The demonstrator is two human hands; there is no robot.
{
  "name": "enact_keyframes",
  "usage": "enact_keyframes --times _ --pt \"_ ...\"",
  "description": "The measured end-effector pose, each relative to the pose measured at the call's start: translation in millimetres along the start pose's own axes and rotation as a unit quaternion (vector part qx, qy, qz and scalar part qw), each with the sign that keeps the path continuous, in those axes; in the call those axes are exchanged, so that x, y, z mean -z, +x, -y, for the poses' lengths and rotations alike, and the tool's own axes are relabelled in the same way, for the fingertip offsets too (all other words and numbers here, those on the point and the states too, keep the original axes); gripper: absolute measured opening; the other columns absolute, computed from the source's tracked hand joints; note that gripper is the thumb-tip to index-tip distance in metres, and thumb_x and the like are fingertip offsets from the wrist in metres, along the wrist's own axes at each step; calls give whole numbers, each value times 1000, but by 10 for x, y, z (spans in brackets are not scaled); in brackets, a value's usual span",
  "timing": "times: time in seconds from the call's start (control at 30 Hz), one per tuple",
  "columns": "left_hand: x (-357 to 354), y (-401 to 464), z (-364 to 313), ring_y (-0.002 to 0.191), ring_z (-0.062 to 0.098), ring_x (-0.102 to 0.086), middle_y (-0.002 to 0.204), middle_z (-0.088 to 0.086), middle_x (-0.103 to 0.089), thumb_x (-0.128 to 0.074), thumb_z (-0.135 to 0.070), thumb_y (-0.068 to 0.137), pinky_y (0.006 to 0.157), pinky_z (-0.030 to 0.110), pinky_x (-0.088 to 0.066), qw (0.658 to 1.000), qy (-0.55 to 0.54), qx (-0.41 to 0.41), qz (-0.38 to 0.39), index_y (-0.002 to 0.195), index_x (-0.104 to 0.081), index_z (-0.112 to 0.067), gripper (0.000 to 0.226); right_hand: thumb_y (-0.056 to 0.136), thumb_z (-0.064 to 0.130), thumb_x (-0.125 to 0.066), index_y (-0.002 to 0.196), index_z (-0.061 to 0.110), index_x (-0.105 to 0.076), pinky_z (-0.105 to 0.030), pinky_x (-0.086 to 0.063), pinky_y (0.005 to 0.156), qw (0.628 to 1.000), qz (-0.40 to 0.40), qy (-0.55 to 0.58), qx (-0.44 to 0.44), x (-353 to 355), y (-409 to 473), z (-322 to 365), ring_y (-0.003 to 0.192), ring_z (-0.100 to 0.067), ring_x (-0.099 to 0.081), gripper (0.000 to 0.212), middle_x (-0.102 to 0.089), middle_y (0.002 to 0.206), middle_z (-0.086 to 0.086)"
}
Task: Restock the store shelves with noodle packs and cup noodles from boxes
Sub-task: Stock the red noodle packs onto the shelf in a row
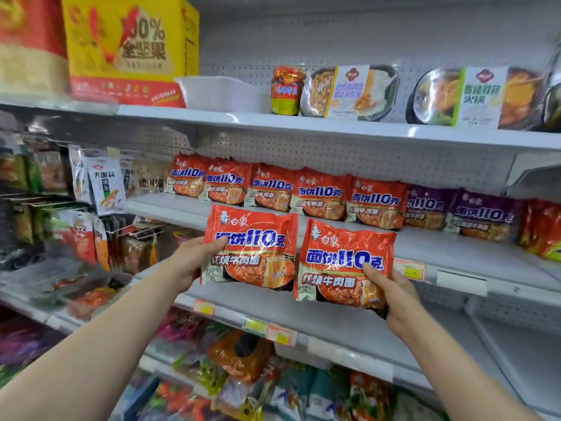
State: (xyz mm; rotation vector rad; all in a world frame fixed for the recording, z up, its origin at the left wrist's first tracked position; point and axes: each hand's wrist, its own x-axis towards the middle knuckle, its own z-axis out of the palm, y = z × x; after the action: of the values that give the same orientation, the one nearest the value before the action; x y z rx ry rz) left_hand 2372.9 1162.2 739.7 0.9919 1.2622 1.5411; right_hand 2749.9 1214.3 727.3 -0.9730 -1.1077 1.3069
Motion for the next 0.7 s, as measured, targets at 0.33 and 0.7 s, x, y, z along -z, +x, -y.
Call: enact_keyframes --times 0.33,0.7 --pt "-221 204 -391 101 31 -73 110 12 -76 -70 -26 91 93 48 -55 999 -3 -20 44 122 -62 -7 37 72 28 -84 116 13 -67 -44 -60 76 999 -11 14 32 -41 147 333 88 -34 -76 50 -78 99 -13" --pt "-206 1069 -613 108 22 -69 116 4 -74 -79 -39 82 87 38 -55 998 20 -32 60 125 -62 -13 53 72 30 -82 114 14 -66 -46 -58 85 995 -65 26 73 -322 525 617 88 -30 -76 48 -78 98 -10"
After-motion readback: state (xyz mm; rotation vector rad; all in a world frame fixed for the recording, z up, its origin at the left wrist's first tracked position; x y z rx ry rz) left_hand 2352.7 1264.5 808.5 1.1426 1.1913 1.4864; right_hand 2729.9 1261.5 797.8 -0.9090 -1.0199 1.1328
